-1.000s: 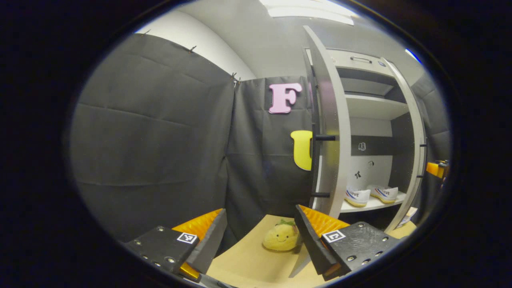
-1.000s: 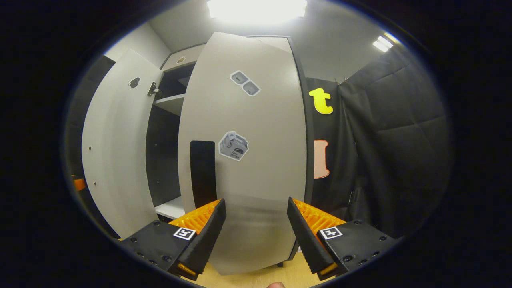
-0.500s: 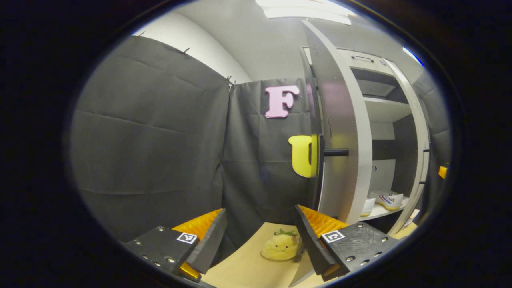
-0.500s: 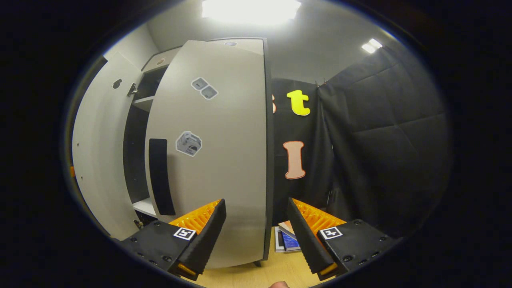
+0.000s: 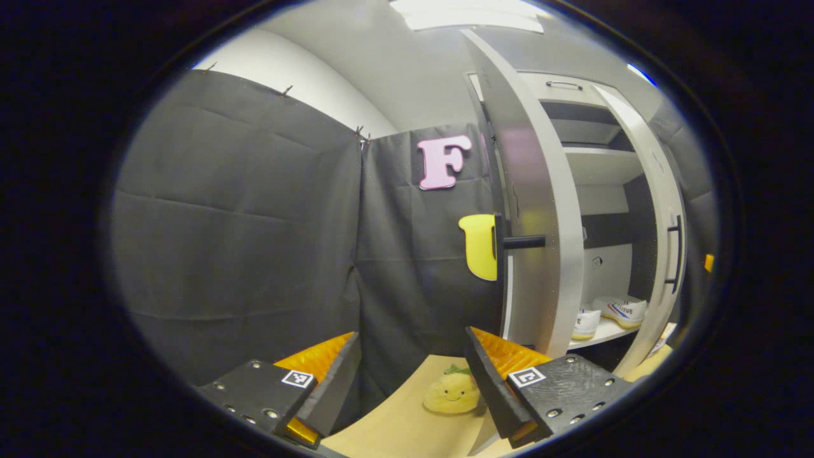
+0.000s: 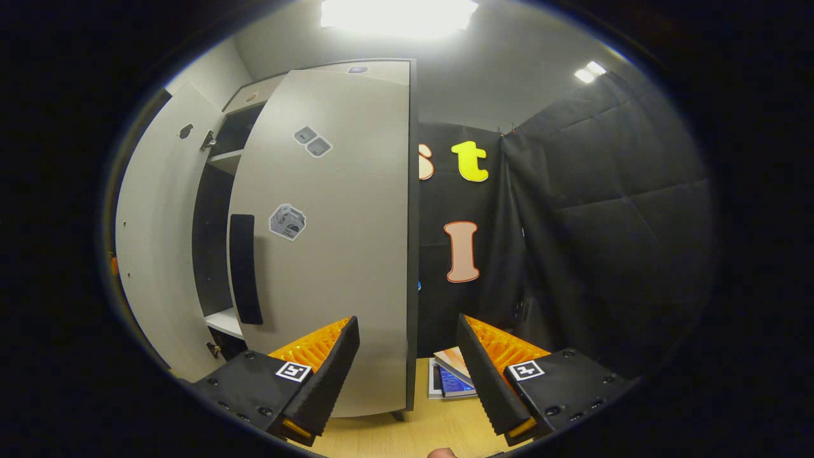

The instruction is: Grab one shoe with the right hand and put it into the shoe cabinet, grab the other shoe with the left hand and put it into the shoe cabinet; then close the right door with the right hand and the left door with the left hand.

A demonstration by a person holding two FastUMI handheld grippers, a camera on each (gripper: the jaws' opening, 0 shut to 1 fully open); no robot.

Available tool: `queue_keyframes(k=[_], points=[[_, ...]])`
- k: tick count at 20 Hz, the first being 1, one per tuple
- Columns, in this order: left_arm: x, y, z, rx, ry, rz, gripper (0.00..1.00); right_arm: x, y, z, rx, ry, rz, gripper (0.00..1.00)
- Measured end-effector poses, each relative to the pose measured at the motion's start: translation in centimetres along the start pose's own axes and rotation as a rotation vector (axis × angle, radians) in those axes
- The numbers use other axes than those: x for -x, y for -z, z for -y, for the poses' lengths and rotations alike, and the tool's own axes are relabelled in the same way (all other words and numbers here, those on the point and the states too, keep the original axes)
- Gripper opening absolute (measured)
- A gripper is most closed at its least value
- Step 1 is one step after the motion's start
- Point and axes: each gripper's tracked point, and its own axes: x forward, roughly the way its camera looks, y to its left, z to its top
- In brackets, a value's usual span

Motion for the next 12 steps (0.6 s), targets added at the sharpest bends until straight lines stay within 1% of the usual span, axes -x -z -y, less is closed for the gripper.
queue_keyframes(k=[1, 2, 3, 9, 12], points=[[0.1, -0.1, 0.1, 0.001, 0.002, 0.000, 1.00, 0.1, 0.0, 0.1, -0.003, -0.002, -0.001, 0.96], [0.1, -0.2, 0.2, 0.002, 0.007, 0.000, 1.00, 0.1, 0.0, 0.2, -0.008, -0.005, -0.001, 0.93], [0.2, -0.3, 0.3, 0.002, 0.013, 0.000, 1.00, 0.2, 0.0, 0.3, -0.011, -0.007, -0.001, 0.96], [0.8, -1.2, 0.9, -0.001, 0.059, 0.003, 0.99, 0.5, 0.0, 0.8, -0.007, -0.018, 0.002, 0.96], [0.6, -1.2, 1.1, -0.005, 0.068, 0.005, 0.99, 0.6, 0.1, 1.2, -0.008, -0.020, -0.002, 0.96]])
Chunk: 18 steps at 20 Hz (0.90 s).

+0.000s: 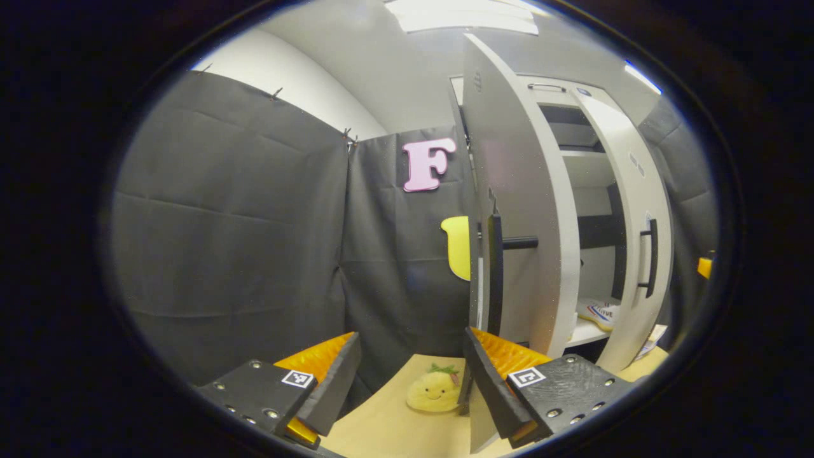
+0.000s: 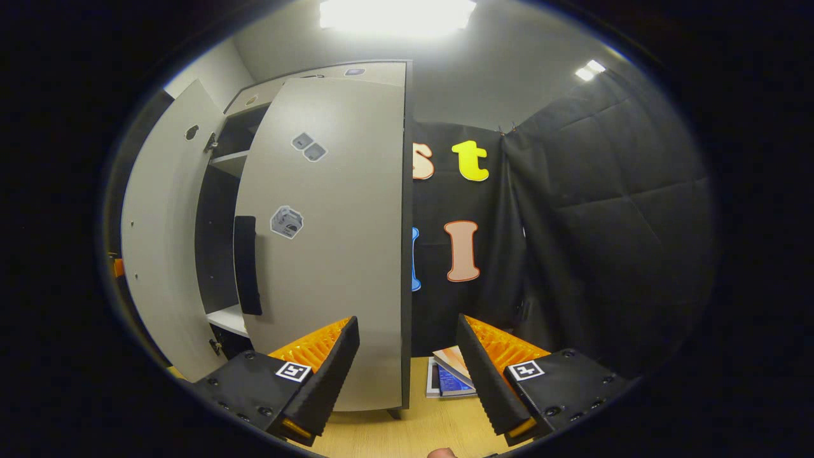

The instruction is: Grab one shoe with the right hand and put it into the shoe cabinet, grab the other shoe with the left hand and put it into the shoe cabinet; then close the right door with the right hand and the left door with the left hand.

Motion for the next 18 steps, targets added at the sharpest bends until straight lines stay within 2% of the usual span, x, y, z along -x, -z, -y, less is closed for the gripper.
queue_keyframes(k=[9, 18], points=[[-0.1, -0.1, 2.6, 0.023, 0.099, 0.016, 1.00, 0.8, 0.0, 1.1, 0.009, 0.010, 0.002, 0.96], [0.1, -0.2, 6.0, 0.056, 0.223, 0.019, 1.00, 1.9, 1.3, 4.5, 0.007, 0.084, -0.027, 0.96]])
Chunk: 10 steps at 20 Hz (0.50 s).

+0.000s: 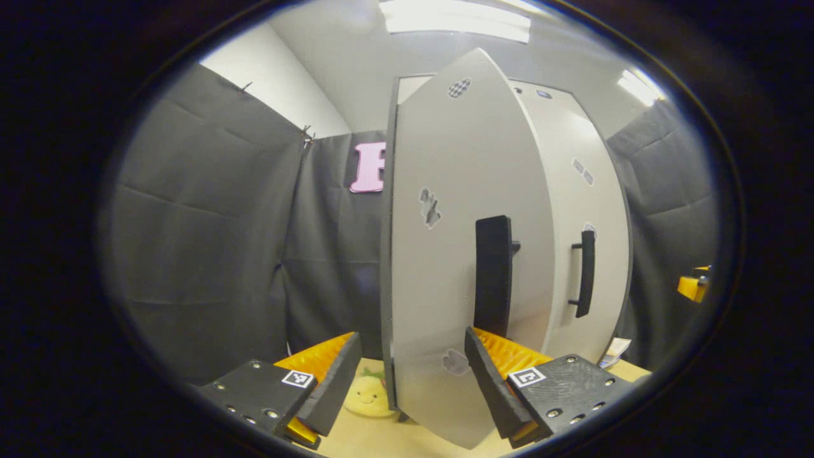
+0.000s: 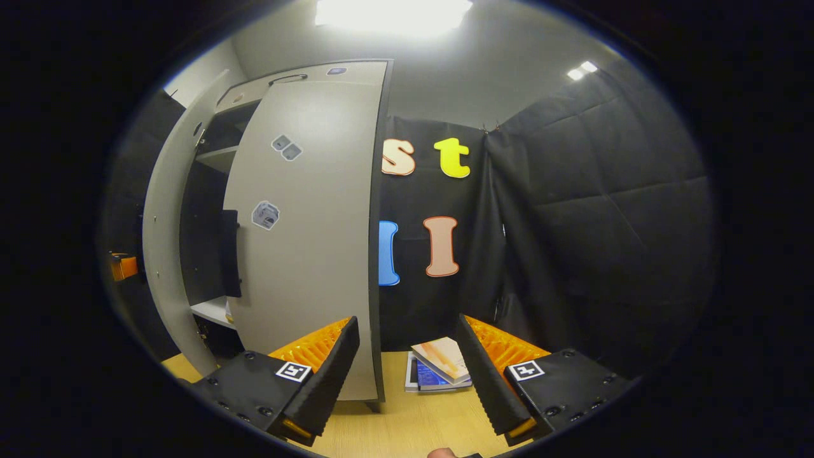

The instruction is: Grab one shoe with the right hand and put it into the shoe cabinet, grab the other shoe with the left hand and put it into the shoe cabinet; then close the right door with the right hand and the left door with the left hand.

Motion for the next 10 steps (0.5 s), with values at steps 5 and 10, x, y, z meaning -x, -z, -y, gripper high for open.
queue_keyframes(k=[5, 10], points=[[-0.1, 0.2, 1.0, 0.003, 0.040, -0.007, 1.00, 0.7, 0.8, 1.1, 0.001, 0.019, -0.016, 0.96], [-0.2, 0.4, 1.4, 0.009, 0.051, -0.016, 1.00, 1.3, 1.4, 1.4, -0.007, 0.010, -0.022, 0.96]])
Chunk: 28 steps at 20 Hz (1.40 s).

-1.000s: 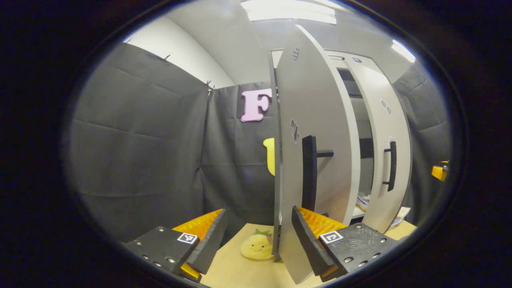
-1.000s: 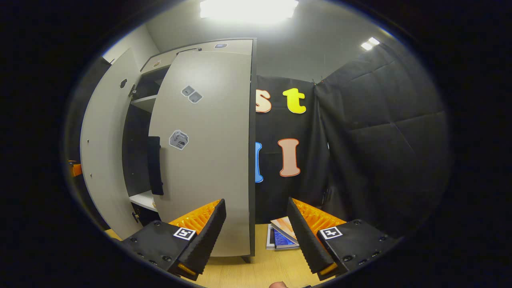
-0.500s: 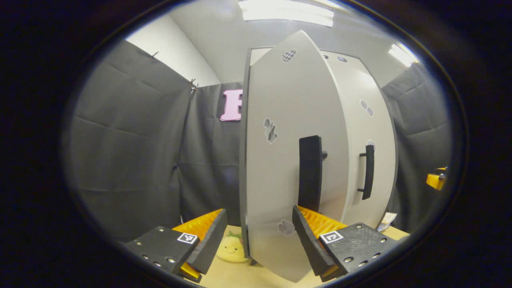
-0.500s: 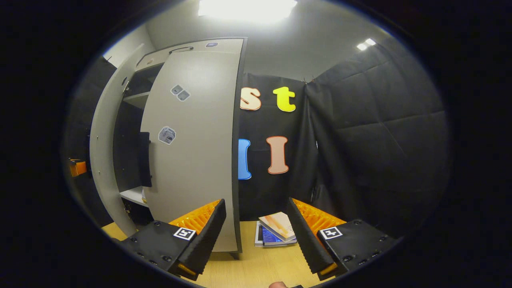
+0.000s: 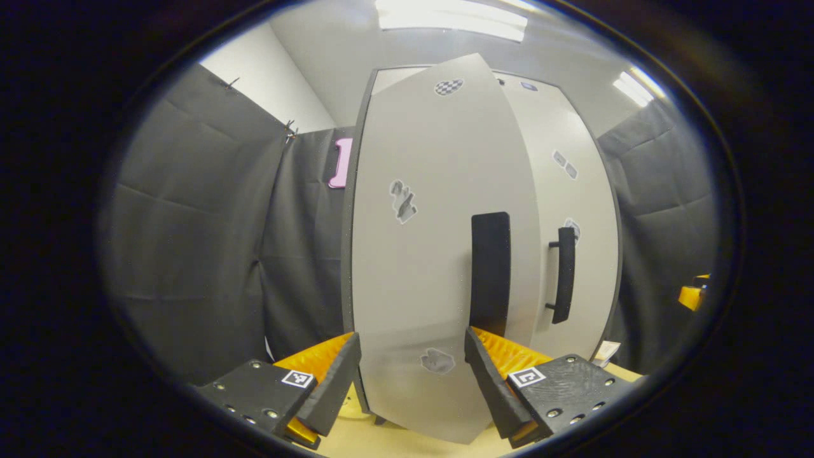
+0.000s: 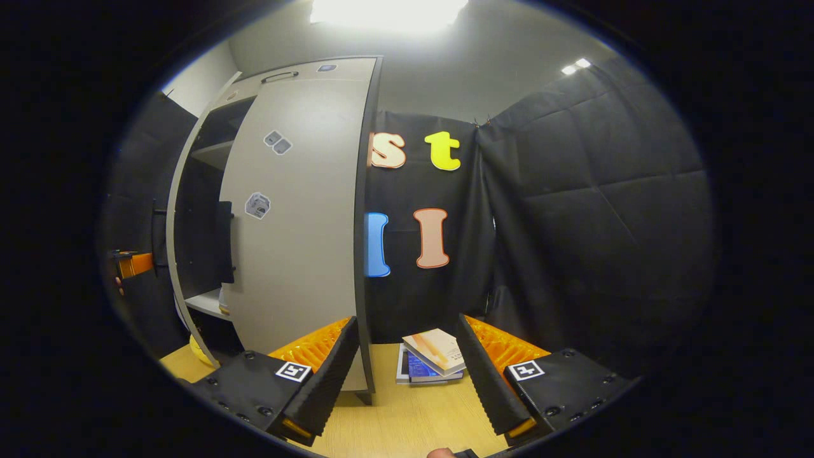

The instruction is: Grab one shoe with the right hand and put it into the shoe cabinet, grab the other shoe with the left hand and put it into the shoe cabinet; then close the right door with the right hand and the left door with the left hand.

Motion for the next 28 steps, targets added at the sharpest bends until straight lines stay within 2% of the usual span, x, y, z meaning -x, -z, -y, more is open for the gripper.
queue_keyframes(k=[4, 5, 6, 8, 9, 12, 17, 18, 20, 21, 28], points=[[0.2, -0.2, 0.0, -0.020, 0.006, 0.003, 1.00, 0.5, 0.3, -0.4, -0.003, -0.025, -0.002, 0.96], [0.2, -0.2, -0.3, -0.028, 0.001, 0.008, 0.94, 0.7, 0.1, -0.6, -0.004, -0.035, 0.004, 0.96], [0.2, -0.4, -0.5, -0.033, -0.002, 0.018, 1.00, 1.0, 0.0, -0.8, -0.003, -0.046, 0.012, 0.96], [0.1, -0.7, -0.6, -0.035, -0.008, 0.033, 1.00, 1.4, -0.3, -1.2, -0.002, -0.063, 0.027, 0.96], [0.2, -0.8, -0.7, -0.035, -0.010, 0.036, 1.00, 1.7, -0.4, -1.6, -0.005, -0.074, 0.032, 0.93], [0.7, -0.9, -1.0, -0.037, -0.019, 0.040, 1.00, 2.7, -1.1, -2.7, -0.003, -0.101, 0.051, 0.96], [1.7, -0.5, -1.5, -0.048, -0.019, 0.041, 1.00, 4.9, -2.0, -4.5, -0.003, -0.115, 0.075, 0.94], [1.9, -0.4, -1.7, -0.053, -0.020, 0.039, 1.00, 5.5, -1.9, -4.8, -0.002, -0.117, 0.073, 0.96], [2.4, -0.2, -1.9, -0.055, -0.017, 0.034, 1.00, 6.5, -2.1, -5.4, 0.004, -0.115, 0.073, 0.94], [2.6, -0.1, -2.0, -0.053, -0.015, 0.029, 1.00, 7.0, -2.1, -5.5, 0.001, -0.113, 0.073, 0.96], [3.9, 0.4, -2.5, -0.056, -0.016, 0.013, 1.00, 10.6, -2.7, -7.5, 0.009, -0.129, 0.087, 0.96]])
